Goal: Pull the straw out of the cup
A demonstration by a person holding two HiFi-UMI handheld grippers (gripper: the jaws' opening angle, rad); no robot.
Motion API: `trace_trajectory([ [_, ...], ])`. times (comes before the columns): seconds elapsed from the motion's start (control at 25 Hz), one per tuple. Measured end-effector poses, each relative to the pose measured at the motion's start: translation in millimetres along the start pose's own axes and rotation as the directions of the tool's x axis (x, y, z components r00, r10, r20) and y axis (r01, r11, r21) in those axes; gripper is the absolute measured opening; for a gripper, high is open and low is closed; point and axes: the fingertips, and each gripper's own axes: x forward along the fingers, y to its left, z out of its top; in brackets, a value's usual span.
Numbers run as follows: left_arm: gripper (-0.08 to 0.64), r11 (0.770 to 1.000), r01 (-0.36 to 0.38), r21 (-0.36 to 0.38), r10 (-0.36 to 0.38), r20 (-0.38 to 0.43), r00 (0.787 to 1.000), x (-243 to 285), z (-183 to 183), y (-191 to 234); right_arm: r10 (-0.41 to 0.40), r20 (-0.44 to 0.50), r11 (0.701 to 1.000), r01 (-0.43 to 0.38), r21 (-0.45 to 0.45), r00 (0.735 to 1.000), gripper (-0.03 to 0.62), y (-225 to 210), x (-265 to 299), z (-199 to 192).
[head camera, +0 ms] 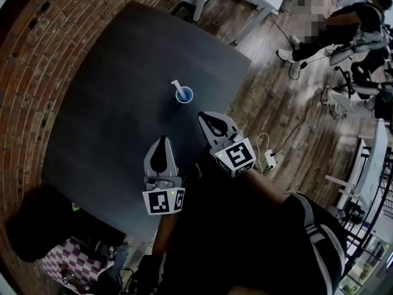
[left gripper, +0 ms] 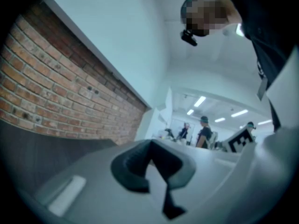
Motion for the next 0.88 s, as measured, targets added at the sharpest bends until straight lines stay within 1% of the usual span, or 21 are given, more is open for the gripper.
trace_trajectory([
  [0.2,0.005,1.000,-0.022,-0.007,0.022,-0.019,1.000,32.0,-3.3,1.0,0.023,-0.041,1.000,-0.022,0.015,0.999,0.005,-22.9,30.5,-8.0],
  [0.48,0.005,0.998,-0.063,-0.004,0.063,-0.038,0.997,63.8,-13.0,10.7,0.050,-0.123,0.999,-0.046,0.029,0.991,0.006,-43.7,63.0,-33.9],
  [0.72,0.005,0.992,-0.115,-0.042,0.111,-0.088,0.990,80.6,-33.6,20.2,0.078,-0.210,0.996,-0.068,0.053,0.975,0.007,-52.8,83.9,-64.3],
  [0.88,0.005,0.990,-0.132,-0.055,0.126,-0.104,0.987,91.6,-42.7,25.4,0.097,-0.264,0.994,-0.083,0.065,0.960,0.008,-59.1,101.2,-82.3],
])
